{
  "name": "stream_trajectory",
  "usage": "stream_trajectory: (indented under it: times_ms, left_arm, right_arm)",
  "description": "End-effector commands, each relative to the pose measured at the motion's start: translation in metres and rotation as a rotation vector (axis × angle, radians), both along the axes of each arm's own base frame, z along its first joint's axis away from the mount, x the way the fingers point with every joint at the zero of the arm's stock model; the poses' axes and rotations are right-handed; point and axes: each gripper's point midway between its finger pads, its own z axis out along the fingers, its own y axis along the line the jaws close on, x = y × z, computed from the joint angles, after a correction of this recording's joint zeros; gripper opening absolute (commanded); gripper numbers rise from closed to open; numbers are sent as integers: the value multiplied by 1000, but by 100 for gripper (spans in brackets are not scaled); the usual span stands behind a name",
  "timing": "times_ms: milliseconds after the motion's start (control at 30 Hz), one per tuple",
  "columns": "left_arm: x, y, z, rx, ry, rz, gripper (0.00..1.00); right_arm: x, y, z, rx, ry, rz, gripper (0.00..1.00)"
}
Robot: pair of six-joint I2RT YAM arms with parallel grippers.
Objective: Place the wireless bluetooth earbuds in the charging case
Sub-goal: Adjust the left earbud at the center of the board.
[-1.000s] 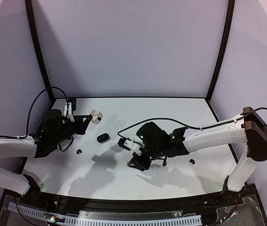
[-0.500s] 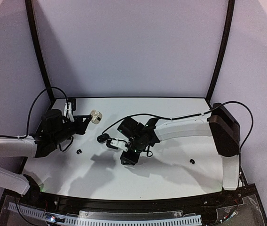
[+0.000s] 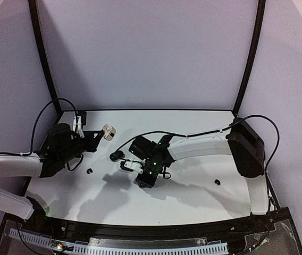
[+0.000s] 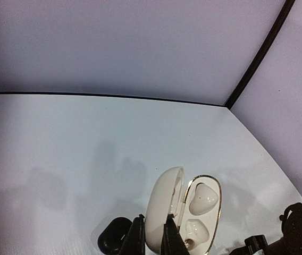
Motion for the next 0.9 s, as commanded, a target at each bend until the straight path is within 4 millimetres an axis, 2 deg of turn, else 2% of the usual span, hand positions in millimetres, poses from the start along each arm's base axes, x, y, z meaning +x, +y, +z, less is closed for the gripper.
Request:
stream_trajectory:
  times_ms: [0, 233, 367, 433, 467, 500, 533, 567, 600, 700, 867]
  left_arm:
    - [2, 0, 3, -18, -5, -3, 1]
    - [2, 0, 5, -21, -8, -4, 1]
    - [1, 0, 5, -21, -9, -6, 1]
    - [1, 0, 5, -23, -11, -7, 1]
    - [1, 0, 5, -23, -9, -8, 1]
    - [1, 0, 5, -24, -10, -8, 1]
    - [1, -1, 5, -26, -10, -10, 1]
    - [1, -1, 6, -26, -10, -9, 1]
    - [0, -1, 6, -27, -11, -11, 1]
    - [1, 0, 6, -27, -12, -8, 1]
    - [-1, 0, 6, -32, -10, -12, 1]
  right_arm:
    - [-9, -12, -5, -47, 28, -25, 38]
    - [-10, -6, 3, -4, 38, -40, 13]
    - [-15, 6, 18, 106, 106, -57, 11]
    - [-22, 19, 40, 275, 191, -55, 11]
    - [-24, 29, 58, 384, 244, -63, 11]
    - [-33, 28, 60, 466, 324, -67, 12]
    - [-36, 35, 79, 601, 384, -65, 12]
    - [-41, 30, 77, 642, 446, -100, 12]
    - [-41, 34, 86, 737, 461, -99, 12]
    - [-42, 31, 72, 783, 537, -189, 11]
    - [-41, 45, 62, 850, 575, -247, 14]
